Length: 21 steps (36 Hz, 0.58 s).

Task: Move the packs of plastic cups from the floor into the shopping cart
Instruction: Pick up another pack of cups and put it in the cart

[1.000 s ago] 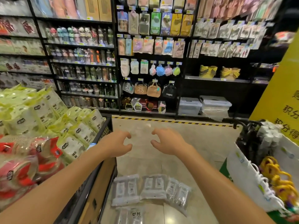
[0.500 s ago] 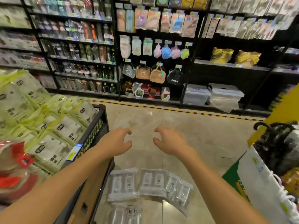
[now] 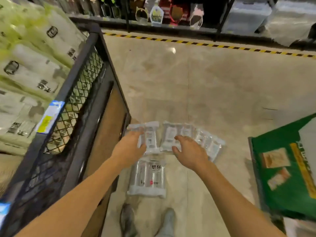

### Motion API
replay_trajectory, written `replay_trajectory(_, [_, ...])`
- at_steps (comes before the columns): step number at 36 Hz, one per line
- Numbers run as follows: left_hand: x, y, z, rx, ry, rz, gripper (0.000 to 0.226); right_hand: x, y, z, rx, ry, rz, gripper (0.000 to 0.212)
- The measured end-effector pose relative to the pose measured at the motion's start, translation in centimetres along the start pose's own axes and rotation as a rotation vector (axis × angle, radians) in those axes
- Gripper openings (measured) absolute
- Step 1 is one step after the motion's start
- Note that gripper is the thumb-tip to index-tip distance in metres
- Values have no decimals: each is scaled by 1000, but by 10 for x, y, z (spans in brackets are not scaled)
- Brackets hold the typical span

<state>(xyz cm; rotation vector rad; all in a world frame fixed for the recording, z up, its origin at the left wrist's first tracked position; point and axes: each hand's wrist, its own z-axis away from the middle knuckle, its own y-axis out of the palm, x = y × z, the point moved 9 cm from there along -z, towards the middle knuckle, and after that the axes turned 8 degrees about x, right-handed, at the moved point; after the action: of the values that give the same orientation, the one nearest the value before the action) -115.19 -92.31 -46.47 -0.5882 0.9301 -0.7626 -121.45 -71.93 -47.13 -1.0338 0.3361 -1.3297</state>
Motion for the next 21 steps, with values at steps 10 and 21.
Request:
replay_trajectory(10, [192,257,-81,203,-131,77,49,-103,276,-110,147,74,-169,51])
replay_trajectory(21, [359,448,-172,112,-315,121,73,-197,537,-232,195,105,-403,65])
